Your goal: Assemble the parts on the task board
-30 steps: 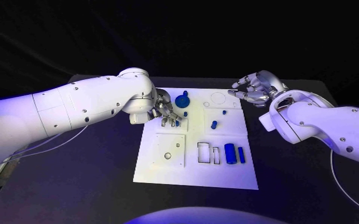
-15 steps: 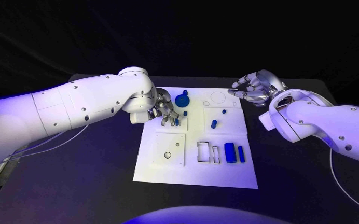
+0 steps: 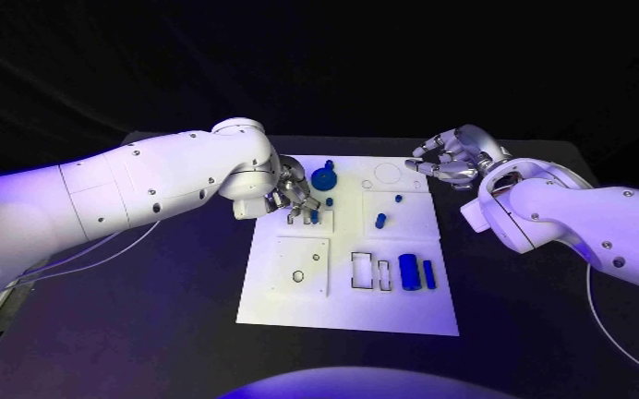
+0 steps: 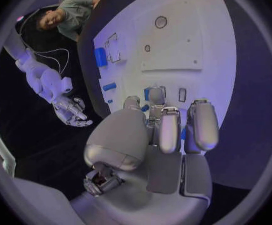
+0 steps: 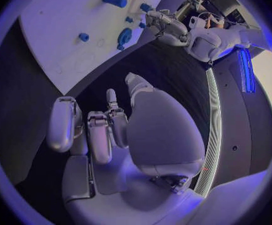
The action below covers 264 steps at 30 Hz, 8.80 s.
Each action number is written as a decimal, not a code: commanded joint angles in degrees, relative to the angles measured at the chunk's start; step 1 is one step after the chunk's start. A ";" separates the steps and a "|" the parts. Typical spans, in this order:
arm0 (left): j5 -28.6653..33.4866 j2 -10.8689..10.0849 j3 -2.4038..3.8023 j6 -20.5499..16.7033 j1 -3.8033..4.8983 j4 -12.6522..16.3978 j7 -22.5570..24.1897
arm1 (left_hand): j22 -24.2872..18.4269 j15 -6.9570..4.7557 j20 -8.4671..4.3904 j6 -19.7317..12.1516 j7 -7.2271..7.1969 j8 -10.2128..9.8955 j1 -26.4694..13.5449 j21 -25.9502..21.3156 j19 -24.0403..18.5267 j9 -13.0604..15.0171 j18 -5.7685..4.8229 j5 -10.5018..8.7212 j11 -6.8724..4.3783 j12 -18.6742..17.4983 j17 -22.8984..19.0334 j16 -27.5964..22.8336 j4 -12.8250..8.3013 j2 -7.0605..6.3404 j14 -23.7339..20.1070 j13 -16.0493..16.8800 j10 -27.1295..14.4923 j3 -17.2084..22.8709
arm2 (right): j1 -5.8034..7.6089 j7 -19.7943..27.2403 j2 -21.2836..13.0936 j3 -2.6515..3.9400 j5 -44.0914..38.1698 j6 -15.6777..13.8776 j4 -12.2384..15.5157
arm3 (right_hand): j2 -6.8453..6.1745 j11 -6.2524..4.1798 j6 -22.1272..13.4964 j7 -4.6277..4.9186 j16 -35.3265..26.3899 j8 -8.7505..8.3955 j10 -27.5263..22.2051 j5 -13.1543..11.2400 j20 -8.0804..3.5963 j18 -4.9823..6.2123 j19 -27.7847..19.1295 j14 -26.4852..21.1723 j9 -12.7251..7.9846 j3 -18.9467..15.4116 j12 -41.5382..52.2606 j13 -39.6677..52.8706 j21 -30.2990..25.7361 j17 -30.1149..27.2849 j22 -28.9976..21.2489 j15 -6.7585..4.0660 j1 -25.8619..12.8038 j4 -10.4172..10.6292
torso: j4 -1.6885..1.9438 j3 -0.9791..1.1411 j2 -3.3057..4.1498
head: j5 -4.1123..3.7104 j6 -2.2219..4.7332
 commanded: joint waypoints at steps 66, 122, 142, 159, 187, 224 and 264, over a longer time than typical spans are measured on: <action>-0.79 3.28 -0.12 5.47 0.03 -4.11 -0.97 | 1.53 -0.29 -0.31 -1.19 0.17 1.84 3.59 0.54 0.31 0.39 -0.62 -13.92 0.02 1.91 9.41 0.99 0.01 1.67 4.31 -0.53 -0.98 0.34 | -0.15 -0.70 0.45 -0.01 -0.68 2.07 -0.31 | 0.29 -0.17 -0.35 -0.22 -0.25 0.54 -0.23 0.45 -0.07 0.72 -0.34 5.60 0.22 0.42 -0.22 4.38 -0.48 13.16 2.51 -0.38 -1.26 0.14 | -0.01 -0.03 0.03 | -0.34 -1.16; 3.37 1.32 -0.19 -0.95 -0.06 -3.05 0.65 | 6.82 -0.77 -0.70 -1.41 -0.36 9.37 -9.81 2.49 2.09 3.63 -1.43 -12.78 -0.59 5.79 10.52 1.47 -9.74 -22.16 4.68 0.08 2.15 67.34 | -0.34 -0.77 0.64 -0.02 -0.44 2.65 -0.69 | 0.53 -0.23 -0.33 -0.28 -0.24 0.71 -0.10 0.51 -0.11 0.72 -0.30 5.61 0.44 0.61 -0.12 4.51 -0.54 13.20 2.52 -0.43 -1.80 0.10 | 0.13 0.00 -0.05 | 0.06 -1.16; -3.67 -2.96 -0.40 -8.84 -1.71 2.30 4.19 | 8.02 -0.88 -0.84 0.68 -0.22 9.89 -9.37 3.30 2.58 3.39 -1.68 -11.19 -0.72 7.52 10.93 1.95 -13.36 -22.91 4.83 2.11 5.03 69.43 | -0.45 -0.61 0.34 -0.02 -0.42 2.44 -0.69 | 0.75 -0.24 -0.33 -0.29 -0.27 0.79 -0.15 0.66 -0.12 0.76 -0.36 5.59 0.55 0.73 -0.18 4.43 -0.76 13.11 2.42 -0.45 -2.22 0.16 | 0.10 0.01 -0.13 | 0.19 -1.15; -13.97 -3.51 -0.58 -11.92 -3.58 4.60 5.85 | 8.10 -0.96 -0.90 1.09 -0.27 9.84 -9.47 3.35 2.60 3.25 -1.68 -11.33 -0.79 7.67 10.82 1.85 -13.58 -23.04 4.82 2.30 5.42 69.83 | -0.59 -0.53 0.22 -0.02 -0.37 2.44 -0.67 | 0.86 -0.25 -0.35 -0.30 -0.28 0.82 -0.15 0.78 -0.13 0.76 -0.35 5.58 0.59 0.79 -0.19 4.42 -0.79 13.08 2.41 -0.46 -2.45 0.18 | -0.04 0.05 0.00 | 0.20 -1.15; -12.37 -3.51 -0.60 -8.87 -3.79 4.73 4.10 | 8.25 -1.00 -0.94 1.36 -0.32 9.75 -9.65 3.46 2.67 3.12 -1.71 -11.83 -0.83 7.65 11.00 2.04 -13.68 -23.11 4.86 2.31 5.61 70.35 | -0.65 -0.53 0.24 -0.02 -0.30 2.48 -0.71 | 0.86 -0.25 -0.35 -0.30 -0.28 0.82 -0.15 0.78 -0.13 0.76 -0.35 5.58 0.59 0.79 -0.19 4.42 -0.79 13.08 2.41 -0.46 -2.45 0.18 | -0.04 0.06 -0.01 | 0.05 -1.71; -12.63 -3.09 -0.59 -5.97 -3.77 4.13 3.25 | 8.41 -1.02 -0.97 1.66 -0.36 9.72 -9.79 3.56 2.72 3.03 -1.74 -12.14 -0.88 7.57 11.02 2.08 -13.88 -23.29 4.88 2.20 5.76 70.78 | -0.66 2.89 0.28 -0.02 2.20 0.32 -1.11 | -0.75 0.38 -4.76 0.30 -13.09 3.23 -24.36 0.74 0.38 5.82 -13.88 -2.52 2.44 4.52 -27.58 -27.81 -29.42 -10.35 -14.43 0.04 -2.76 -0.10 | 0.02 0.01 0.02 | -0.01 -2.12; -10.41 -2.01 -0.55 -5.61 -3.68 3.24 2.21 | 8.87 -1.51 -1.43 4.29 -1.51 8.13 -18.53 3.20 2.65 1.58 -1.75 -16.37 -1.50 7.52 10.76 1.87 -3.96 -24.40 4.81 2.09 6.23 58.01 | -0.65 11.51 0.59 -0.03 9.72 -2.70 -1.60 | -1.01 7.86 -12.31 6.40 -77.85 10.09 -32.11 1.66 9.75 6.42 -29.44 -28.76 -3.82 5.67 -60.38 -68.17 -66.93 -51.07 -52.55 9.24 -1.50 -0.47 | 0.01 0.02 -0.01 | -0.18 -2.13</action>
